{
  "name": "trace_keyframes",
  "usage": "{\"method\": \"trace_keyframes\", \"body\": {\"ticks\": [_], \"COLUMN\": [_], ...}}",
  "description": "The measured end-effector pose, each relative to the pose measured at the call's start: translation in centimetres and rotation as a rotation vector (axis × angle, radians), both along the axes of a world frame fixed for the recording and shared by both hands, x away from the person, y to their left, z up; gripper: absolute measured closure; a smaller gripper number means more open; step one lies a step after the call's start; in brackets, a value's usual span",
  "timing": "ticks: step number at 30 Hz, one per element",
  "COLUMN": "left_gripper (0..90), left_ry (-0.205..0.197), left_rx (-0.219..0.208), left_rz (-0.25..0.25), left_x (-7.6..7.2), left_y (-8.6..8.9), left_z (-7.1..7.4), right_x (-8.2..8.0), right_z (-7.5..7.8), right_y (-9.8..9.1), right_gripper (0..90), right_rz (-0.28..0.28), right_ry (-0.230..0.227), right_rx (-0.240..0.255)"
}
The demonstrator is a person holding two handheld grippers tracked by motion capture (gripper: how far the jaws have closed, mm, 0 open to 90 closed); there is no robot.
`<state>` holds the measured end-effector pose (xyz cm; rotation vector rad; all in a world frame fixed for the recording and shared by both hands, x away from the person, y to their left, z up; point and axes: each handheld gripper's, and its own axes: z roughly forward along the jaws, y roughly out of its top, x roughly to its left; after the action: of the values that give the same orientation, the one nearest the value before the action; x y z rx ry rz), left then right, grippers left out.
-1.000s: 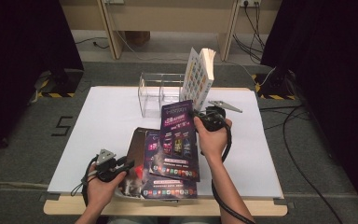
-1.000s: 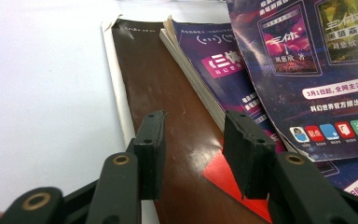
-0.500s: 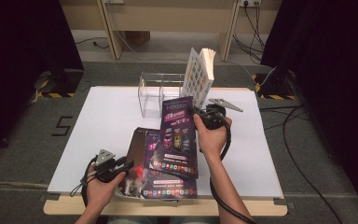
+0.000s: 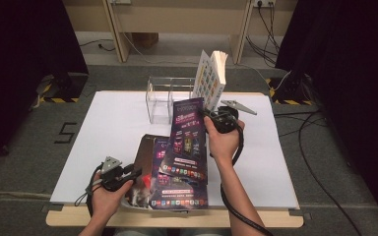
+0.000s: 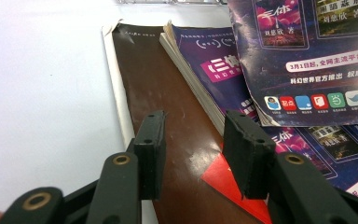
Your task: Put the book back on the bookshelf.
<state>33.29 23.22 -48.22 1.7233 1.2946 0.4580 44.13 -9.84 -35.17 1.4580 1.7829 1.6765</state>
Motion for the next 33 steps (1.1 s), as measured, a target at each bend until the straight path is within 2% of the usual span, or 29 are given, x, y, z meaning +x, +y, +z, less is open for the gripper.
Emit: {"method": "trace_keyframes", "body": {"ticks": [17, 25, 33], "left_gripper": [58.8, 58.8, 59.0], "left_ry": [-0.010, -0.006, -0.013], "left_rx": [-0.007, -0.014, -0.024], "left_rz": [-0.008, 0.015, 0.022], "left_x": [0.1, 0.0, 0.0], "left_y": [-0.1, 0.5, 0.5], "left_z": [0.0, 0.0, 0.1], "right_x": [0.1, 0.7, 0.9], "right_z": [1.0, 1.8, 2.6], "right_y": [0.3, 0.8, 0.4], "right_gripper": [84.8, 84.9, 84.9], "right_rz": [-0.004, 0.011, -0.011], "right_ry": [-0.024, -0.044, -0.062], "right_rx": [0.011, 0.012, 0.026]}}
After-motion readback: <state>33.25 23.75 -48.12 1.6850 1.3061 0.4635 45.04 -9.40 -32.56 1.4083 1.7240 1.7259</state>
